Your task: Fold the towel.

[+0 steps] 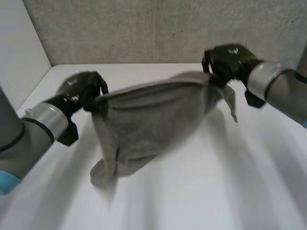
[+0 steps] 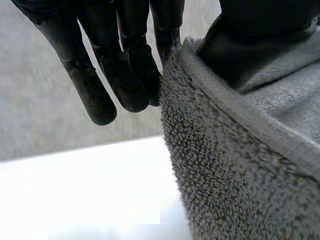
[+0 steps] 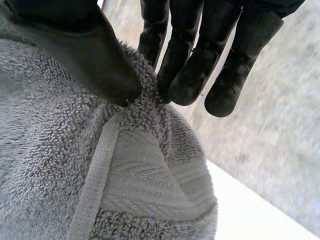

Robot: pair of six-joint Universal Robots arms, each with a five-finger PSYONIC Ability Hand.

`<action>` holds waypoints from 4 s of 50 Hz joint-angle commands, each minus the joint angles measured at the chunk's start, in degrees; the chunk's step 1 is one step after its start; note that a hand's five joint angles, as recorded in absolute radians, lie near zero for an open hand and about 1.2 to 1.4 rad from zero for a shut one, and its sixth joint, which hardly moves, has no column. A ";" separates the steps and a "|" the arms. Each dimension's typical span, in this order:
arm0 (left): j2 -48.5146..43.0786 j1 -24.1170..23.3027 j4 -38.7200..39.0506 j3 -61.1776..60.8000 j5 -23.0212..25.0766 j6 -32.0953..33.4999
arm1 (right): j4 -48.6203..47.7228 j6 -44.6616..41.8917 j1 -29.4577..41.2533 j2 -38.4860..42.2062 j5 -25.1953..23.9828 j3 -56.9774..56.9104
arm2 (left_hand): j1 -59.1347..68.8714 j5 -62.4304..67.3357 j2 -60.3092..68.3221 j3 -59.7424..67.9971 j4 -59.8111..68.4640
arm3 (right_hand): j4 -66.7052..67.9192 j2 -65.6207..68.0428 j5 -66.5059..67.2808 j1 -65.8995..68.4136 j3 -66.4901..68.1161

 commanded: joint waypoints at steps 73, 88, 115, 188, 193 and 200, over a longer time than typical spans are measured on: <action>-11.70 1.13 2.89 35.39 3.33 19.10 | -34.14 -2.94 -2.12 -8.27 -17.10 0.44 | 3.41 3.93 3.28 3.09 2.05 | 3.66 6.05 4.98 6.11 4.40; -14.23 1.66 8.49 -3.00 11.15 35.59 | -19.75 -24.44 -7.05 -8.01 -23.17 30.31 | 3.41 3.93 3.28 3.09 2.05 | 3.66 6.05 4.98 6.11 4.40; -23.03 1.66 22.66 -4.25 -3.87 38.70 | -15.07 -26.41 -11.79 -6.69 -14.64 36.92 | -33.41 -32.89 -33.54 -33.72 -34.77 | 3.66 6.05 4.98 6.11 4.40; -16.71 5.88 19.06 -6.97 -3.44 35.45 | -26.93 -3.02 -17.59 -4.84 -9.80 48.61 | 3.41 3.93 3.28 3.09 2.05 | -40.52 -38.13 -39.20 -38.07 -39.78; -16.71 5.96 19.06 -6.71 -3.44 35.45 | -27.20 -2.94 -17.94 -4.93 -9.71 48.44 | 3.41 3.93 3.28 3.09 2.05 | -18.26 -15.87 -16.94 -15.81 -17.52; -13.91 6.93 17.74 -6.45 -3.35 36.32 | -26.24 -3.37 -18.91 -6.33 -9.36 44.49 | 3.41 3.93 3.28 3.09 2.05 | 3.66 6.05 4.98 6.11 4.40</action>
